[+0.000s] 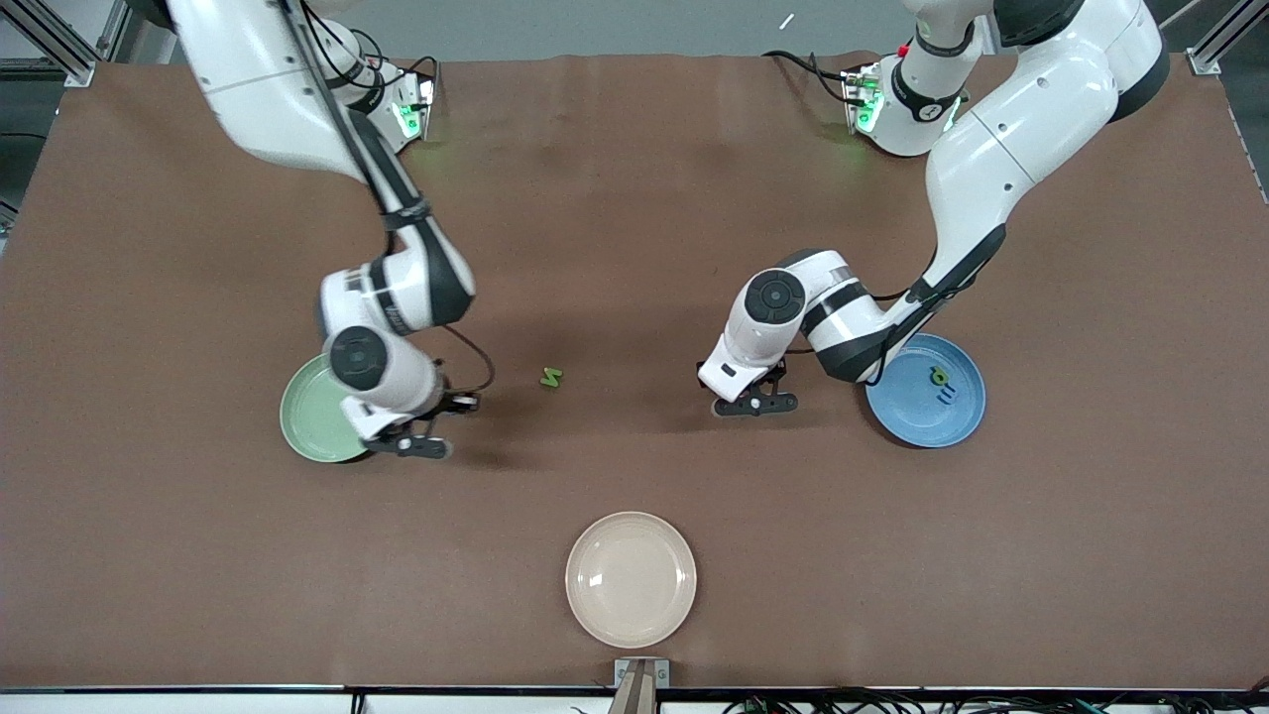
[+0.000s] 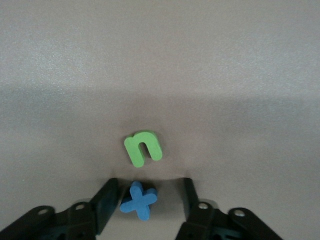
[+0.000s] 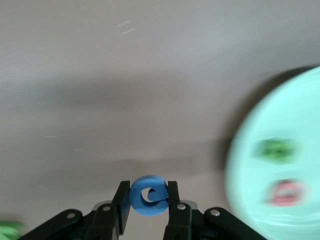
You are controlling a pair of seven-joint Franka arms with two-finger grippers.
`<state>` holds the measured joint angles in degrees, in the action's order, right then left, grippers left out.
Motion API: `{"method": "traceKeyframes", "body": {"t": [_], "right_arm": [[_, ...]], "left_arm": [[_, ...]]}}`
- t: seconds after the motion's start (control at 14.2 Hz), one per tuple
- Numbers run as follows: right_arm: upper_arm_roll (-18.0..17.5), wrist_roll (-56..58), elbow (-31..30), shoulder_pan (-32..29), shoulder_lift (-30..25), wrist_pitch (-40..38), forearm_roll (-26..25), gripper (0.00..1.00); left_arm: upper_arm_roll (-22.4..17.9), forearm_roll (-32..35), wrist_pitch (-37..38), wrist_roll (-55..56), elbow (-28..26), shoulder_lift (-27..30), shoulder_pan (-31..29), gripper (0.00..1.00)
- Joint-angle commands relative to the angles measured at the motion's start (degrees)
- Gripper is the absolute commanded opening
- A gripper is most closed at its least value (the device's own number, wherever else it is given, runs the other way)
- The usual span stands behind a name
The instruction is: Sort upper and lower case letters into plates
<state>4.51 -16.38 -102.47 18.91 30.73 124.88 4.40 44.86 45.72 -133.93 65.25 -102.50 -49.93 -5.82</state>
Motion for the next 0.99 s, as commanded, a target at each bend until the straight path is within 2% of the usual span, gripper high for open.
{"method": "traceKeyframes", "body": {"t": [0.0,0.14,0.42,0.63,0.71,0.92], "right_arm": [[-1.1,14.0,-2.2,-8.3,-2.7,-1.7,0.3,0.0],[-1.1,19.0,-3.0,-11.1,-2.7,-1.6,0.0,0.0],[-1.0,21.7,-6.0,-13.2,-2.6,1.4,-0.4,0.0],[-1.0,22.8,-8.8,-14.1,-2.1,7.5,-0.4,0.0],[-1.0,22.9,-8.8,-14.1,-1.8,8.8,-0.4,0.0],[-1.1,22.8,-9.1,-14.0,-1.1,10.5,-0.4,0.01]], "left_arm": [[-0.3,-0.6,0.2,0.6,-1.6,0.4,-0.1,0.45],[-0.3,-0.6,0.2,0.6,-1.9,0.4,-0.2,0.35],[-0.2,-0.6,0.3,0.8,-1.9,0.9,-0.4,0.12],[0.2,-0.6,0.7,0.4,-2.0,2.5,-1.7,0.08],[1.1,-0.6,1.6,0.2,-2.2,2.8,-2.9,0.08],[10.1,-0.6,7.8,-0.6,-3.0,2.7,-12.2,0.06]]}}
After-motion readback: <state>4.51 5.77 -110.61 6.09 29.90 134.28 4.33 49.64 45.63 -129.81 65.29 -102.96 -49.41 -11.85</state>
